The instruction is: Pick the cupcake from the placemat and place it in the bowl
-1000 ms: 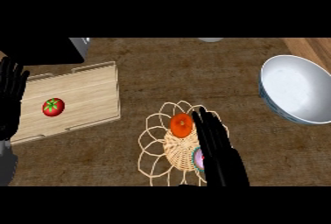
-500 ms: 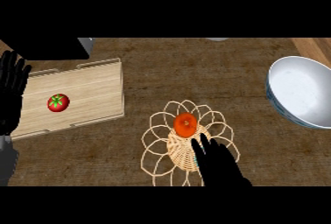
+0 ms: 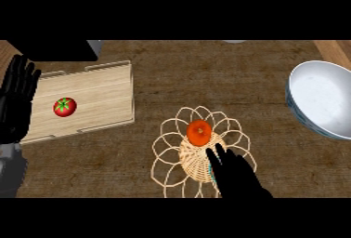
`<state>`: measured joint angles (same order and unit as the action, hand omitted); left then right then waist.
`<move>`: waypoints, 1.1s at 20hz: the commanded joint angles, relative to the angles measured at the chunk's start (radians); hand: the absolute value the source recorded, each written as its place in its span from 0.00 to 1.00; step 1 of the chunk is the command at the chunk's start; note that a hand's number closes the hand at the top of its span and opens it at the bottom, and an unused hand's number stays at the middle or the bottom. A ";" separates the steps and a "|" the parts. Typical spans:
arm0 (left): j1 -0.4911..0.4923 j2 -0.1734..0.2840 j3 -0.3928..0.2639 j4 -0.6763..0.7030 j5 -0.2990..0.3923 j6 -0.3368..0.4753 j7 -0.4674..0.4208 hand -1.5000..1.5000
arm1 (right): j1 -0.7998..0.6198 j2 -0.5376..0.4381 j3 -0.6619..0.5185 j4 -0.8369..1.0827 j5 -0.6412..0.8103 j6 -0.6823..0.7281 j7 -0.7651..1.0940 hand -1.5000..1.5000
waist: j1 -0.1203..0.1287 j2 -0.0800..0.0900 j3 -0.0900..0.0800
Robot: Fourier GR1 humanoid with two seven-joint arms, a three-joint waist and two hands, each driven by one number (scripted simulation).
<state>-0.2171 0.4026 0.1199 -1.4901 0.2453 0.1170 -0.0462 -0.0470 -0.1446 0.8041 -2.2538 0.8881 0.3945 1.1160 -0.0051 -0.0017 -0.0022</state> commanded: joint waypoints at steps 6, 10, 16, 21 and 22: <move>0.008 0.002 0.016 -0.042 0.013 -0.014 0.063 0.50 | 0.053 0.060 -0.040 0.068 0.029 0.100 0.104 0.00 | 0.006 0.000 0.002; -0.002 0.012 0.028 -0.063 0.002 -0.020 0.071 0.50 | 0.109 0.028 -0.096 0.089 0.048 0.070 0.015 0.00 | 0.003 0.000 0.002; 0.005 -0.062 0.009 0.009 -0.051 -0.025 -0.023 0.50 | 0.136 0.042 -0.121 0.186 0.095 -0.018 -0.124 0.00 | 0.003 0.001 0.002; -0.023 -0.038 0.047 -0.019 -0.040 -0.046 0.045 0.50 | 0.128 -0.019 -0.241 0.235 0.036 -0.019 -0.284 0.00 | 0.004 0.001 0.002; 0.003 -0.056 0.047 -0.030 -0.055 -0.041 0.027 0.50 | 0.106 0.064 -0.141 0.251 0.109 -0.007 -0.193 0.00 | 0.005 0.001 0.002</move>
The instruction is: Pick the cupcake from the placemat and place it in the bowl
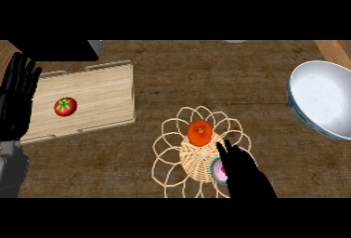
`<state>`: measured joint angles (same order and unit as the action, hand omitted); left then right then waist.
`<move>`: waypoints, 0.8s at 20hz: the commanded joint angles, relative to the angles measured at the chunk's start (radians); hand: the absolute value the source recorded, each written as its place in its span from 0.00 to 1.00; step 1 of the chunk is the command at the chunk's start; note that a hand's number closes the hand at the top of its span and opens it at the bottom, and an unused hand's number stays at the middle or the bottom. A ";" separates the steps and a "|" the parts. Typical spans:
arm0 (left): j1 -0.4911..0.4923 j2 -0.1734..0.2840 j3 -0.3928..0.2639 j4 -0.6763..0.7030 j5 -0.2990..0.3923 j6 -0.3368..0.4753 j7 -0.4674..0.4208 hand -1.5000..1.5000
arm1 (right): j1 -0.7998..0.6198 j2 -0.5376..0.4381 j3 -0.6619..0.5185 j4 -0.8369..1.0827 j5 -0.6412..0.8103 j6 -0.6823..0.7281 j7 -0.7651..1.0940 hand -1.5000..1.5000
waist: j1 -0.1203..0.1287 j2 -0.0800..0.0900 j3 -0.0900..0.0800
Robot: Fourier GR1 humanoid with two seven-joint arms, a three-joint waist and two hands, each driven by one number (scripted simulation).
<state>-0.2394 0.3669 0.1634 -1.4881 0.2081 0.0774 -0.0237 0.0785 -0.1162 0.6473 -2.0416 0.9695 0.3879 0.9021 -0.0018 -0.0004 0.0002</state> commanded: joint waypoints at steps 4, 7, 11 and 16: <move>0.035 -0.035 0.019 0.036 -0.029 -0.027 -0.062 0.50 | -0.067 0.039 -0.056 0.113 0.005 -0.005 -0.044 0.00 | 0.003 0.000 0.000; -0.026 -0.042 0.014 0.035 -0.046 -0.009 -0.015 0.50 | 0.011 0.034 -0.012 0.052 0.029 -0.013 -0.005 0.00 | -0.001 0.000 0.000; 0.019 0.012 0.077 -0.018 0.010 -0.074 0.004 0.50 | -0.074 0.056 -0.065 0.198 0.029 -0.023 -0.058 0.00 | 0.005 0.000 0.000; -0.061 -0.001 0.080 0.055 -0.014 -0.066 0.021 0.50 | -0.062 0.039 -0.111 0.250 0.011 -0.063 -0.137 0.00 | 0.000 0.001 0.000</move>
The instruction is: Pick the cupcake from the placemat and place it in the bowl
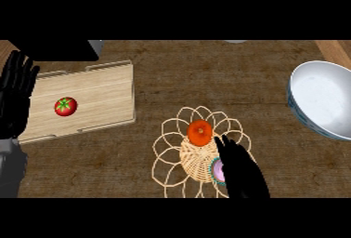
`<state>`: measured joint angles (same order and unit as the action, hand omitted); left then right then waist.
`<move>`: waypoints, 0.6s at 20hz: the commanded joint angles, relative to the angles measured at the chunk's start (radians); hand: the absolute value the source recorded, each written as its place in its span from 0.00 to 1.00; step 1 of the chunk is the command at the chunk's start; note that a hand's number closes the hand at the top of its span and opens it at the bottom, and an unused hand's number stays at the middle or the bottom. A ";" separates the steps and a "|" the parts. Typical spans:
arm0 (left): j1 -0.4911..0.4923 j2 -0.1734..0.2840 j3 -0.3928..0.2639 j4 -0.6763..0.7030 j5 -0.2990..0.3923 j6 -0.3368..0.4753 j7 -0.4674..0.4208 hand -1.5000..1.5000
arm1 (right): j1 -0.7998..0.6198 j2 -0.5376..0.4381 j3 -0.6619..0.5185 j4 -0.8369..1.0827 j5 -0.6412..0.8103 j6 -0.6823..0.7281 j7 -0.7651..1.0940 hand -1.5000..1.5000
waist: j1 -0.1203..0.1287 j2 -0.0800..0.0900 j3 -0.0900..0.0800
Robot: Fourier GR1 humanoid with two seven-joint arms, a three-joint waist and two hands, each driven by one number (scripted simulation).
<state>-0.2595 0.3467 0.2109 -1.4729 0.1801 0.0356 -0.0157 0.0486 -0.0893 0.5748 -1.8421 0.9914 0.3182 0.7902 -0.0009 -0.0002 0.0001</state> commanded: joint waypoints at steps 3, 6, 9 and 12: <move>0.035 0.008 0.021 -0.061 0.010 -0.031 0.039 0.50 | 0.044 0.030 0.036 0.056 0.048 -0.051 0.011 0.00 | 0.001 -0.001 0.000; -0.006 -0.011 0.029 0.071 -0.020 -0.036 -0.073 0.50 | 0.050 0.029 0.013 0.090 0.052 -0.069 0.006 0.00 | -0.003 0.000 0.000; 0.003 -0.032 0.009 0.016 -0.040 -0.007 -0.023 0.50 | -0.014 0.013 -0.102 0.182 -0.004 -0.068 -0.065 0.00 | -0.001 0.001 0.000; 0.007 -0.032 0.003 -0.062 -0.039 -0.001 0.043 0.50 | -0.018 -0.024 -0.124 0.187 -0.001 -0.068 -0.118 0.00 | 0.000 0.000 0.000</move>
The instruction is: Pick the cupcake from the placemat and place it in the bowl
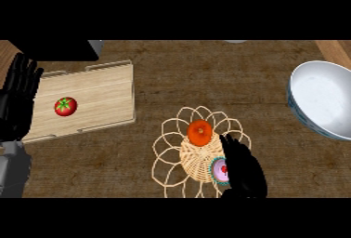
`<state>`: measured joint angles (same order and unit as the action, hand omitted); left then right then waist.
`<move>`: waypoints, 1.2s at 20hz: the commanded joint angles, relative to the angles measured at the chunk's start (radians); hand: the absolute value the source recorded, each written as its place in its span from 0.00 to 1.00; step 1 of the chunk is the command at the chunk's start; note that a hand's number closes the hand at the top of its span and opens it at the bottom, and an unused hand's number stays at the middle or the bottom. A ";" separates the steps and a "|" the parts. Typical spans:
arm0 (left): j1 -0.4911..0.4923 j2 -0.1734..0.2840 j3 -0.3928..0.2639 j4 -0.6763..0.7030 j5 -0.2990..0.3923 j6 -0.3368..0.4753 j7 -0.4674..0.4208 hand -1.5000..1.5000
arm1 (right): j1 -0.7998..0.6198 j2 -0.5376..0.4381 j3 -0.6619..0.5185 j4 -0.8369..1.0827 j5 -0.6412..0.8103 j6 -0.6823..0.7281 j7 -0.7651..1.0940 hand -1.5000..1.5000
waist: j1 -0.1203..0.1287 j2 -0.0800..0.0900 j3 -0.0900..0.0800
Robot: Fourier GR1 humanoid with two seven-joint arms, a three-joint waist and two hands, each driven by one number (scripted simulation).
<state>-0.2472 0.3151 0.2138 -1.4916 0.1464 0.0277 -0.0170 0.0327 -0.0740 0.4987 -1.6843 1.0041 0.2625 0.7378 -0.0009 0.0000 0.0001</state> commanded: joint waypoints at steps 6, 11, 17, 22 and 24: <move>-0.005 -0.008 0.021 0.001 -0.003 -0.008 -0.018 0.50 | 0.040 -0.005 0.069 0.061 0.118 -0.182 -0.108 1.00 | -0.001 -0.001 0.000; -0.031 -0.049 -0.022 0.024 -0.044 0.022 -0.001 0.50 | 0.001 -0.036 0.017 0.024 0.108 -0.131 -0.140 1.00 | -0.003 0.000 0.000; 0.027 0.004 0.055 -0.012 0.005 0.003 0.015 0.50 | 0.089 -0.474 -0.387 0.061 -0.109 -0.090 -0.422 1.00 | -0.065 0.008 0.007; 0.036 0.013 0.068 -0.017 0.009 0.002 0.018 0.50 | 0.107 -0.656 -0.571 0.184 -0.207 -0.095 -0.605 1.00 | -0.081 0.002 0.013; 0.040 -0.001 0.057 -0.027 0.006 0.007 0.018 0.50 | 0.094 -0.729 -0.650 0.250 -0.242 -0.101 -0.684 1.00 | -0.071 0.002 0.014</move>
<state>-0.2140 0.3180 0.2694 -1.5105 0.1497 0.0320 -0.0024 0.1243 -0.6678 -0.0120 -1.5275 0.8310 0.1668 0.1891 -0.0713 0.0026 0.0106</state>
